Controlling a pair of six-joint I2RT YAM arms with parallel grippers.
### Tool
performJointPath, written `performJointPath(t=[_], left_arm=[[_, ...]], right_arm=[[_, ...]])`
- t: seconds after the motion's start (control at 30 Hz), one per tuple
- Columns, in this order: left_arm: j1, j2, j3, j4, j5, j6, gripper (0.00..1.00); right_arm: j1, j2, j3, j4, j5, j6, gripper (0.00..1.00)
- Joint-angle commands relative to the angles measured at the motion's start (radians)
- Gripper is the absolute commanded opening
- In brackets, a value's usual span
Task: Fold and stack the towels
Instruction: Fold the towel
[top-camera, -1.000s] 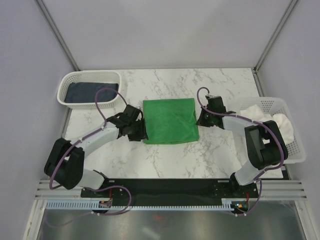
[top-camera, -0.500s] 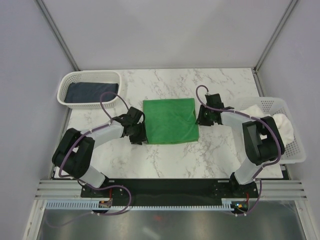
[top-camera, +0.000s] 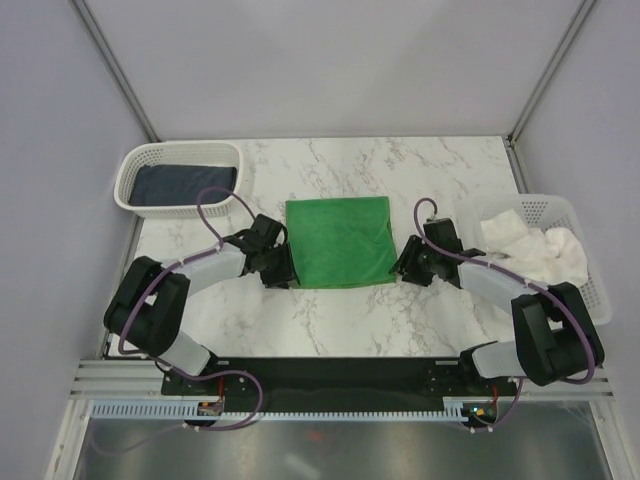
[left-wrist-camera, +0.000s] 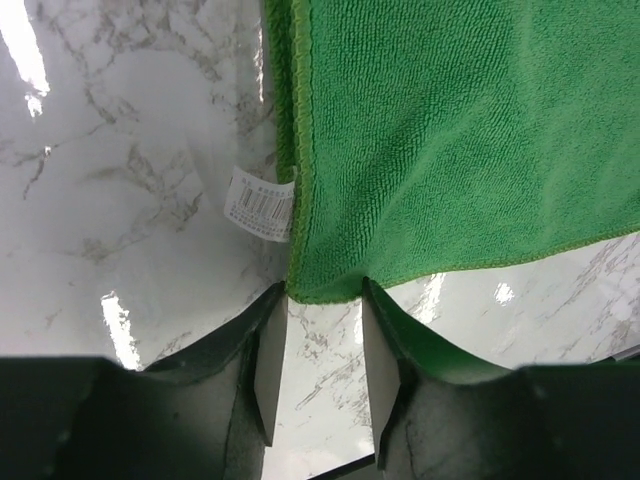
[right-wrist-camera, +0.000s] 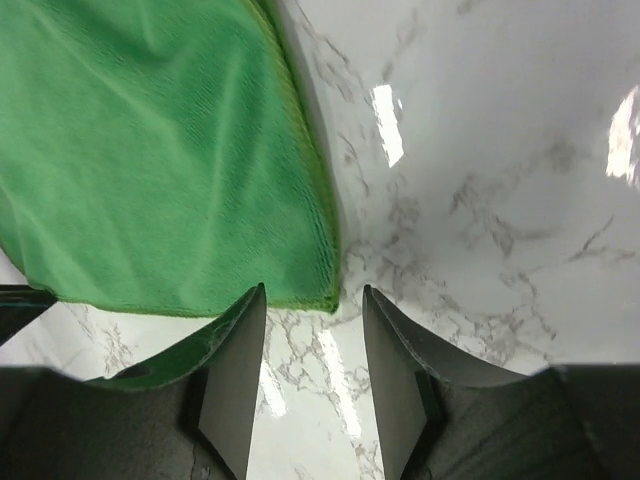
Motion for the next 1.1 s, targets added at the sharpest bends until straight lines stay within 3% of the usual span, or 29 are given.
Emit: performJointPath(t=[0.0, 0.17, 0.23, 0.27, 0.3, 0.4, 0.53, 0.63, 0.73, 0.77, 0.87, 0.93, 0.97, 1.07], left_arm=[[0.001, 0.054, -0.039, 0.034, 0.004, -0.039, 0.42], [0.001, 0.044, -0.052, 0.037, -0.012, -0.038, 0.23], [0.001, 0.036, -0.052, 0.033, -0.024, -0.030, 0.15], [0.001, 0.033, -0.052, 0.018, -0.033, -0.025, 0.12], [0.002, 0.031, -0.045, 0.008, -0.054, -0.018, 0.09], [0.002, 0.039, -0.029, -0.027, -0.074, -0.004, 0.04], [0.002, 0.027, -0.019, -0.058, -0.087, 0.007, 0.04], [0.002, 0.012, -0.022, -0.087, -0.119, 0.013, 0.09], [0.002, 0.001, -0.020, -0.108, -0.124, 0.016, 0.10], [0.002, -0.008, -0.016, -0.113, -0.116, 0.018, 0.18], [0.002, -0.062, 0.025, -0.169, -0.111, 0.025, 0.37], [0.002, -0.096, 0.100, -0.228, -0.117, 0.039, 0.44], [0.002, -0.117, 0.134, -0.249, -0.117, 0.060, 0.55], [0.002, -0.127, 0.277, -0.277, -0.069, 0.114, 0.58]], right_arm=[[0.011, -0.030, -0.056, 0.113, 0.025, 0.159, 0.52], [0.045, 0.007, -0.133, 0.218, 0.033, 0.236, 0.49], [0.052, -0.002, -0.160, 0.221, 0.069, 0.271, 0.43], [0.052, -0.022, -0.190, 0.227, 0.093, 0.281, 0.39], [0.052, -0.033, -0.200, 0.227, 0.101, 0.281, 0.25], [0.052, -0.067, -0.208, 0.184, 0.107, 0.275, 0.00], [0.055, -0.124, -0.175, 0.016, 0.120, 0.209, 0.00], [0.058, -0.151, -0.187, -0.028, 0.103, 0.175, 0.00], [0.063, -0.165, -0.210, -0.037, 0.080, 0.180, 0.27], [0.063, -0.168, -0.211, -0.038, 0.074, 0.183, 0.33], [0.063, -0.196, -0.190, -0.097, 0.092, 0.164, 0.37], [0.063, -0.229, -0.141, -0.159, 0.130, 0.138, 0.39], [0.063, -0.237, -0.119, -0.176, 0.138, 0.128, 0.41], [0.057, -0.230, -0.014, -0.206, 0.166, 0.091, 0.46]])
